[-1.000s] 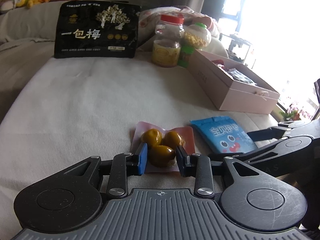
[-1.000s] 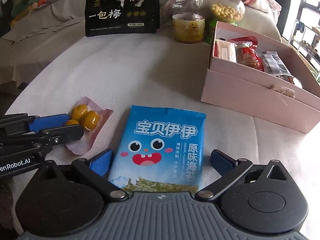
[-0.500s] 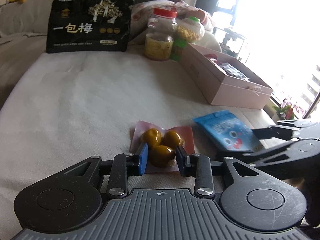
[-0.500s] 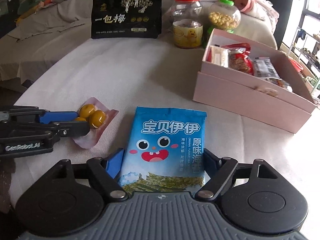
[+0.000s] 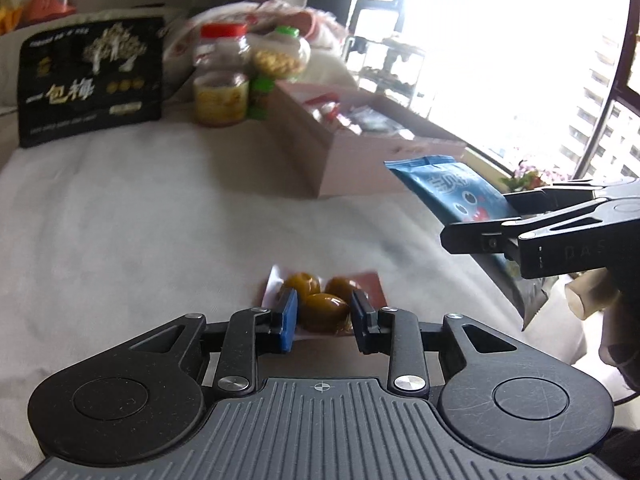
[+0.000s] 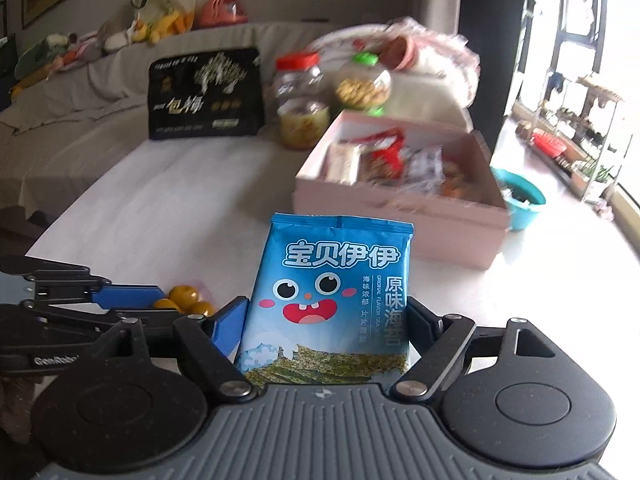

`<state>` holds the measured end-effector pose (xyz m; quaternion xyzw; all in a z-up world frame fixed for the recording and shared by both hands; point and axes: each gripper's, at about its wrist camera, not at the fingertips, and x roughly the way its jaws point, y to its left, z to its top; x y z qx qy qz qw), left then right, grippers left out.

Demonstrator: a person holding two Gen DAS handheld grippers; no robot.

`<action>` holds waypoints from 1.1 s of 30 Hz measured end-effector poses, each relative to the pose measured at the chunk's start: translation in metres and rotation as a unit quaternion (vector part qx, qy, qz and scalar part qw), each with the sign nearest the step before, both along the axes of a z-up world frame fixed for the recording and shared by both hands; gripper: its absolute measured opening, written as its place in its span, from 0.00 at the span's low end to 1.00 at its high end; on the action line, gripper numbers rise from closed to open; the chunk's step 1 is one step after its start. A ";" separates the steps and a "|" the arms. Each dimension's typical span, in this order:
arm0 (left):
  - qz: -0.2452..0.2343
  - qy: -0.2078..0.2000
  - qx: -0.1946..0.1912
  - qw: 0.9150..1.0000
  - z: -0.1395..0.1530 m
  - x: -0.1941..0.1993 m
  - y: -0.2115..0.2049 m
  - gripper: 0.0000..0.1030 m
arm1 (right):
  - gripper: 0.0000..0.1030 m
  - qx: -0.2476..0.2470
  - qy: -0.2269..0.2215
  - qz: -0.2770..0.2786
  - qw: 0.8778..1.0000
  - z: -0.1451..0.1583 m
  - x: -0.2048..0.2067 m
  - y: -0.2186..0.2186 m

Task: Organize snacks
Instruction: 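Carry both packets over the pink box and open both tools to drop them, then withdraw both empty tools from the pink box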

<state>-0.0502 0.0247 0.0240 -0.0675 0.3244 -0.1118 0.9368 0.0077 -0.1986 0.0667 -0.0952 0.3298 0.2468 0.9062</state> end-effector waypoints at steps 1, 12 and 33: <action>-0.002 -0.004 -0.005 1.000 0.005 0.001 -0.001 0.32 | 0.79 0.003 -0.011 -0.004 1.000 0.006 0.000 -0.004; -0.018 -0.099 -0.035 0.994 0.093 0.048 -0.004 0.32 | 0.79 0.074 -0.130 -0.070 0.986 0.089 0.019 -0.061; 0.005 -0.037 -0.141 0.989 0.073 0.206 -0.027 0.25 | 0.80 0.092 -0.117 -0.095 0.984 0.105 0.087 -0.065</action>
